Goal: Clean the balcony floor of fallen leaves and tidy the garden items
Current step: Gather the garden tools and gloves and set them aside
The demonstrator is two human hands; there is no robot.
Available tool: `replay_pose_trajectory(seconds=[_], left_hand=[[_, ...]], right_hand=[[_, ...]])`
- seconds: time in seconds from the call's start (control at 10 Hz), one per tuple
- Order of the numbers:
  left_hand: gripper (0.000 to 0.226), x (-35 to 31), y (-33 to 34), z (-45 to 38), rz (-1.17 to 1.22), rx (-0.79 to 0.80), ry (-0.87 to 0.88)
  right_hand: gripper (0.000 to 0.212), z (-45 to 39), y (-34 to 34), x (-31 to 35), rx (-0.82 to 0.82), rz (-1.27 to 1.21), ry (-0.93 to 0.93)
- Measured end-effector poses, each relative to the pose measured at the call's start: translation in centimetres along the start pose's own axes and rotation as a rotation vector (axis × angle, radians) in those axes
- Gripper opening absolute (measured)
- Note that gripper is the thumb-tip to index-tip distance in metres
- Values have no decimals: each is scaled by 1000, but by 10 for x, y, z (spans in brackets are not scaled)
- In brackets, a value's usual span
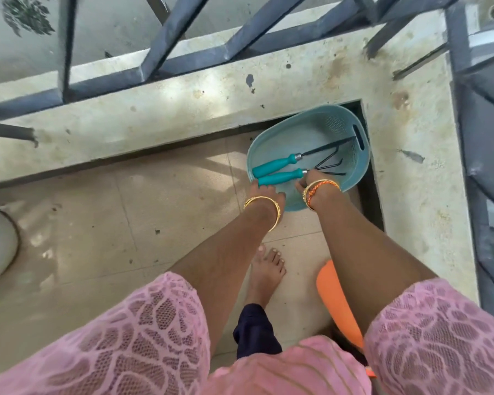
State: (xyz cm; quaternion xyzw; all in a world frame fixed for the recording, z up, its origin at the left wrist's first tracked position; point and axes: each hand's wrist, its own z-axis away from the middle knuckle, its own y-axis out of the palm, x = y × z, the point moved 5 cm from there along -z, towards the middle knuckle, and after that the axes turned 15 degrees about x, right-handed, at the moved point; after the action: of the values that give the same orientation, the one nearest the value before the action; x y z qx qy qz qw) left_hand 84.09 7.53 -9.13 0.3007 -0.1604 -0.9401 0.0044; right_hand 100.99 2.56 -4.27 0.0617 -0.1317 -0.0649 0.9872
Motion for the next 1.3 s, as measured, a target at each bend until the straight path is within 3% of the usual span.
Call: replay_pose_trajectory(seconds=[0.1, 0.2, 0.3, 0.5, 0.6, 0.7, 0.8, 1.0, 1.3], left_hand=[[44, -93, -10, 35, -1192, 308, -262], [54, -206, -41, 85, -1771, 138, -427], [57, -208, -43, 121, -1654, 98, -431], [48, -208, -56, 206, -1519, -30, -454], [45, -197, -62, 252, -1431, -128, -479], [44, -183, -69, 282, -1332, -177, -476], [42, -152, -85, 330, -1040, -244, -463], [53, -82, -121, 436, -855, -454, -471], [52, 24, -170, 632, -536, -660, -494]], right_hand=[[28, 32, 9, 3, -2, -41, 7], [27, 64, 14, 5, -18, 162, -24], [16, 86, 20, -1, -77, 363, -28], [16, 179, 79, -11, -181, 965, -288], [17, 224, 122, -26, -96, 1345, -475], [23, 241, 147, -49, -4, 1605, -496], [43, 268, 172, -92, 115, 1973, -415], [62, 317, 211, -182, 289, 2247, -448], [52, 413, 315, -334, 419, 2417, -603]])
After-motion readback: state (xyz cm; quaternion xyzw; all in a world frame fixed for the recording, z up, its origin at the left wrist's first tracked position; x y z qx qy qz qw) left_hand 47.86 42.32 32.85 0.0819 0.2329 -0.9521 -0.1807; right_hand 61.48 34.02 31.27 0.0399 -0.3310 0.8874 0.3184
